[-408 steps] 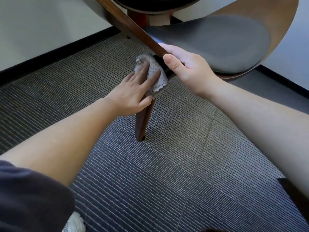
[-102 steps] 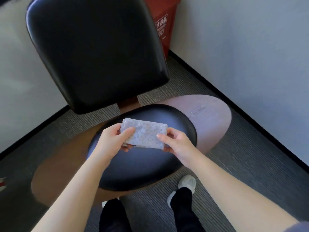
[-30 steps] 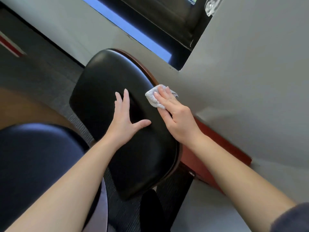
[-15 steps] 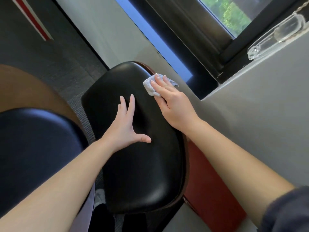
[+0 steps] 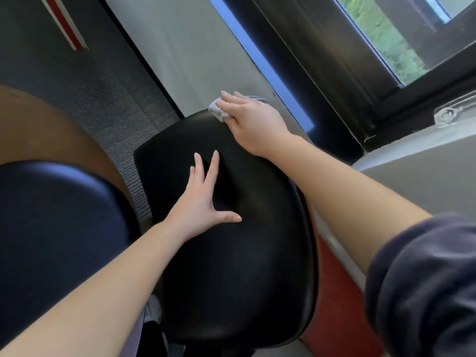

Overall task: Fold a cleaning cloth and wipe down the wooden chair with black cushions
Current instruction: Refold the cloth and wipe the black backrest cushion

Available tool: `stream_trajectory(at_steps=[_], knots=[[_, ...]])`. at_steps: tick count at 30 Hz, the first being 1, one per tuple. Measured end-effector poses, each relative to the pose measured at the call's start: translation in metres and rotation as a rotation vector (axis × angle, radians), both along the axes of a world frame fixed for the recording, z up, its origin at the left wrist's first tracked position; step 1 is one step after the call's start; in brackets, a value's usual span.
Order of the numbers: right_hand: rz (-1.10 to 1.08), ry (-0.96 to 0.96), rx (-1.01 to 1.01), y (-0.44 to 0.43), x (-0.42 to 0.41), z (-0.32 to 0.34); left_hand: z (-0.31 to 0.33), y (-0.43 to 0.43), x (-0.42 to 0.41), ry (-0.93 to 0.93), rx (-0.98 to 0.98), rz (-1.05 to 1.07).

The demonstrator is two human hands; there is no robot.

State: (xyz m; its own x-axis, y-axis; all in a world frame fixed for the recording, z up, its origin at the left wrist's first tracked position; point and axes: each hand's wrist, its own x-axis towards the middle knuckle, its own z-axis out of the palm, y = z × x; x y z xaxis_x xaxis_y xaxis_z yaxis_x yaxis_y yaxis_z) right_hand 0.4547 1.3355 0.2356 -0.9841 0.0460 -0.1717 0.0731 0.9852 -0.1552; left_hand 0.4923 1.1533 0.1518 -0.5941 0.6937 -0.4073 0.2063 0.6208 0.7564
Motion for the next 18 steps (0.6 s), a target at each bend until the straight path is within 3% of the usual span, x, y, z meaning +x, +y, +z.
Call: stream_trajectory(at_steps=[6,14,18], knots=[[0.063,-0.21,0.131,-0.019,-0.049,-0.012,-0.008,-0.007,-0.002,-0.029,-0.001,-0.023],[0.09,-0.054,0.06,-0.002,-0.02,0.008,-0.012,-0.013,-0.006,0.062,-0.047,-0.081],[0.118,-0.065,0.122,-0.012,-0.034,-0.008,-0.011,-0.01,-0.002,0.075,-0.079,-0.076]])
